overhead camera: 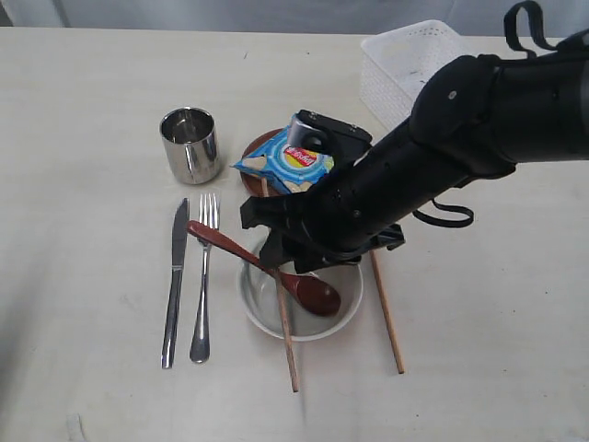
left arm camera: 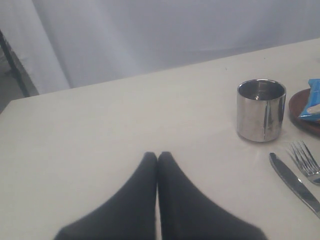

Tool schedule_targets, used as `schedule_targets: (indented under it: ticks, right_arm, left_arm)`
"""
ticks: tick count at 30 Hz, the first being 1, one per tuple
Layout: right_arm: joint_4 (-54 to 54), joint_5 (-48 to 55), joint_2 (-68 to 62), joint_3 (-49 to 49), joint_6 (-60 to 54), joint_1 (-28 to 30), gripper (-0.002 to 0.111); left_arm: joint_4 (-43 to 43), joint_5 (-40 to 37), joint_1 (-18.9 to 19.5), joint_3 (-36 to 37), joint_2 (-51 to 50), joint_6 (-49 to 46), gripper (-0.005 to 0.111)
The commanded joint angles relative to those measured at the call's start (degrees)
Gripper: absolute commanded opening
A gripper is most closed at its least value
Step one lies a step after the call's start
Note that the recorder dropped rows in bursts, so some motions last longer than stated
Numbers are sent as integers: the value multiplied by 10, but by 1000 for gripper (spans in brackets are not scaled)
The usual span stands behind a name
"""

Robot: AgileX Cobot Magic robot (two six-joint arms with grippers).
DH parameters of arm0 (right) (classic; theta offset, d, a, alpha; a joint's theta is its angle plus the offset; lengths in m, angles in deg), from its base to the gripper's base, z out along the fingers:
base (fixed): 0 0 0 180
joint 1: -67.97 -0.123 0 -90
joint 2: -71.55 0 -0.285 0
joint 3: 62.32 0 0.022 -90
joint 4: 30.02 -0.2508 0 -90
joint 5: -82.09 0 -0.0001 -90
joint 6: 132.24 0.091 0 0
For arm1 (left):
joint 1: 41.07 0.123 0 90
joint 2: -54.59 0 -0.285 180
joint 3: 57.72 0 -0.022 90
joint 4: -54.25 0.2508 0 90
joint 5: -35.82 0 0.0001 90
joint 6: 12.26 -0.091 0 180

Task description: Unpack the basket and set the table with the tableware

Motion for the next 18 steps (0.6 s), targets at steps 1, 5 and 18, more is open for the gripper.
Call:
schedule_targets:
  ticks: [1, 5, 18]
  right_arm:
    - [47, 37, 13, 49, 3, 1, 42]
    - [184, 74, 40, 98, 111, 2, 42]
    - [526, 241, 79, 80, 319, 2, 42]
  left_arm:
    - [-6, 5, 3, 1, 2, 2, 0]
    - [-6, 5, 3, 1, 2, 2, 0]
    - [-6, 5, 3, 1, 2, 2, 0]
